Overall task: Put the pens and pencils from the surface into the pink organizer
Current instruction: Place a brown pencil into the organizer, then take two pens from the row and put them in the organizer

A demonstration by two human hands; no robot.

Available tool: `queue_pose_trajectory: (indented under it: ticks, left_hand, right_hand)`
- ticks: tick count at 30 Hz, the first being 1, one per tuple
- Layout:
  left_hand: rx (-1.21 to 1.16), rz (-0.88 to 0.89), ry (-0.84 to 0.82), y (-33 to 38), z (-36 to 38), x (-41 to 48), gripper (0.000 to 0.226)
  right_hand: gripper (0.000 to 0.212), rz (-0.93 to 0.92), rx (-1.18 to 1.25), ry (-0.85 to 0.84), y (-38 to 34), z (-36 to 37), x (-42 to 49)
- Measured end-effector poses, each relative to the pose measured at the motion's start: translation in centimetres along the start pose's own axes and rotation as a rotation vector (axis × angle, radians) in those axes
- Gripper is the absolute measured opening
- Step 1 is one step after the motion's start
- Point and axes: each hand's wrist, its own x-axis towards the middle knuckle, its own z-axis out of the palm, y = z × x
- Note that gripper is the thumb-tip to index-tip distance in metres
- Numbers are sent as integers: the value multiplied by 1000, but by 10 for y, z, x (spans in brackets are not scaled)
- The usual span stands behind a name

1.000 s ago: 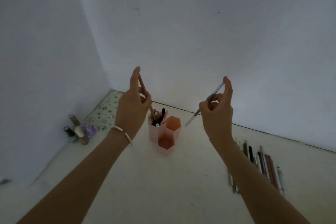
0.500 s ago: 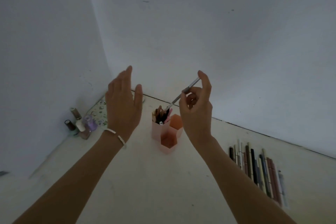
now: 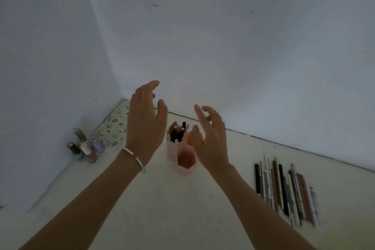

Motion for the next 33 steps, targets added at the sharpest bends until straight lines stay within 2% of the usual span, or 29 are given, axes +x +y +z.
queue_pose_trajectory:
  ticks: [2,5,8,10,12,13,20,24,26,28,31,33]
  left_hand:
    - [-58,96,-73,27,22,-9,32]
    - [-142,128,-306,74,77,-38,19]
    - [-34,-35,-648,97,140,-84,8]
    - [56,-220,-890,104,173,-114,11]
    - [94,-349,-1054,113,198,-139,17]
    - [110,-380,-1085,111,204,-146,21]
    - [253,-399,-1081,114,225,-166,18]
    - [248,-460,-1069,116,222,-164,8]
    - [194,-491,-1045,114,219,-158,14]
    - [107,-510,-955,111,212,-140,20]
    - [-25,-494,-695,108,191,-101,16]
    - [-124,-460,-600,109,175,-80,16]
  right_hand:
    - [47,85,44,128,16,-24,9]
    - [48,271,54,268,50,-71,14]
    - [41,455,73,308,79,-106,1]
    - [38,527,57,330,96,-126,-16]
    - [35,571,2,343,114,-146,-37]
    - [34,583,-11,343,119,-150,-45]
    - [28,672,-91,347,146,-179,-93]
    - [27,705,-84,327,147,-173,-102]
    - [26,711,-80,306,145,-166,-102]
    - [21,746,-90,197,142,-156,-99]
    - [12,787,-215,-169,143,-130,-96]
    - [14,778,-358,-401,141,-110,-96]
